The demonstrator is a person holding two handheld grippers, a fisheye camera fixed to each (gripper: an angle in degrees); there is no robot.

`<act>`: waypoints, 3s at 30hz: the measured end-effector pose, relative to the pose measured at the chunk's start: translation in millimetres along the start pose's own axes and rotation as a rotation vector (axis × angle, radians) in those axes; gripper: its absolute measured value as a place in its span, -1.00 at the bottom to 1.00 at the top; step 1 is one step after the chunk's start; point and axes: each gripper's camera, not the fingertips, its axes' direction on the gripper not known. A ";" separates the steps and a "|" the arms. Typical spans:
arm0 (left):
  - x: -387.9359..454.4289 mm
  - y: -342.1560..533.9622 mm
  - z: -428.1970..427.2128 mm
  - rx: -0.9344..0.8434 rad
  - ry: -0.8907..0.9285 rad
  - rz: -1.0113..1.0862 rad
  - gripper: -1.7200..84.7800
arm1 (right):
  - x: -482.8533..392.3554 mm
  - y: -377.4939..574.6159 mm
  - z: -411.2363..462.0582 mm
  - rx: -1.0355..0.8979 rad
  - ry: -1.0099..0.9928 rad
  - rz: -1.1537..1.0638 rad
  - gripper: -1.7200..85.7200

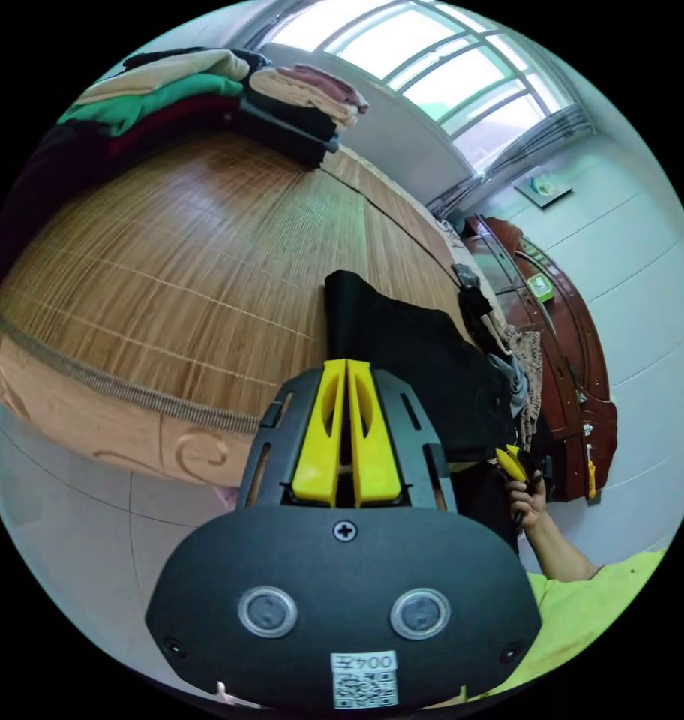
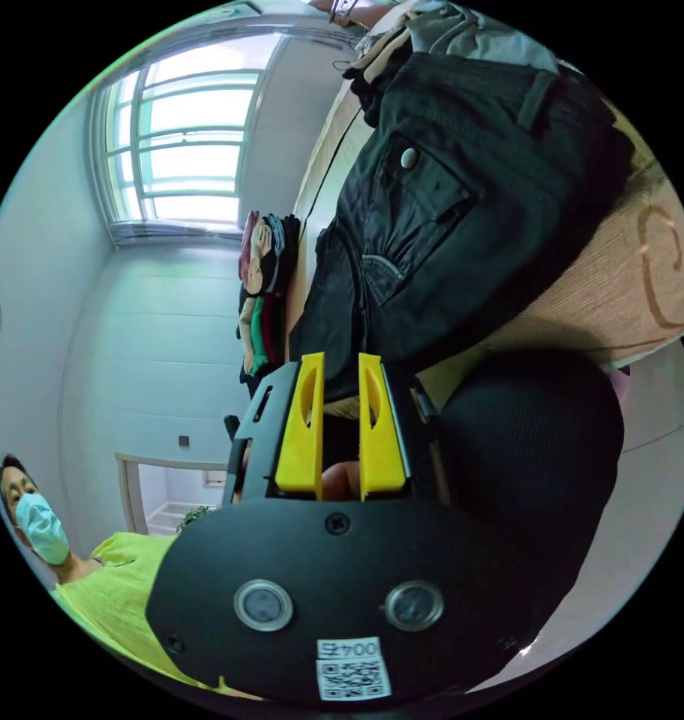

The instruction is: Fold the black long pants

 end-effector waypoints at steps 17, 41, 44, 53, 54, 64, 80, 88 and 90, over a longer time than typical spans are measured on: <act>114.6 107.6 -148.8 0.051 0.093 -0.131 -0.96 | -11.2 -79.2 30.5 -0.189 -0.007 -0.006 -0.76; 253.6 126.7 -127.3 0.038 0.059 -0.175 -0.96 | -105.8 -153.9 73.0 -0.247 0.239 -0.156 -0.86; 265.0 131.2 -114.7 0.029 0.053 -0.169 -0.96 | -168.6 -151.2 73.2 -0.248 0.340 -0.331 -0.86; 289.3 146.9 -77.6 0.022 0.052 -0.137 -0.96 | -162.0 -168.0 -0.7 -0.165 0.404 -0.346 -0.86; 290.4 147.5 -74.6 0.019 0.050 -0.133 -0.96 | -137.0 -168.2 -5.2 -0.160 0.408 -0.288 -0.85; 351.2 82.2 -7.0 0.071 0.049 0.039 -0.96 | -55.5 -147.7 -25.4 -0.076 0.228 -0.109 -0.85; 343.3 -70.5 234.8 0.081 -0.132 -0.075 -0.96 | 1.3 -124.9 -40.3 -0.009 0.078 -0.007 -0.85; 240.0 -82.3 214.5 0.092 0.012 -0.198 -0.96 | 7.1 -108.8 -21.1 -0.037 0.023 -0.026 -0.85; 243.7 -83.0 205.1 0.133 -0.011 -0.159 -0.96 | -0.6 -106.0 -22.0 -0.025 0.043 -0.013 -0.85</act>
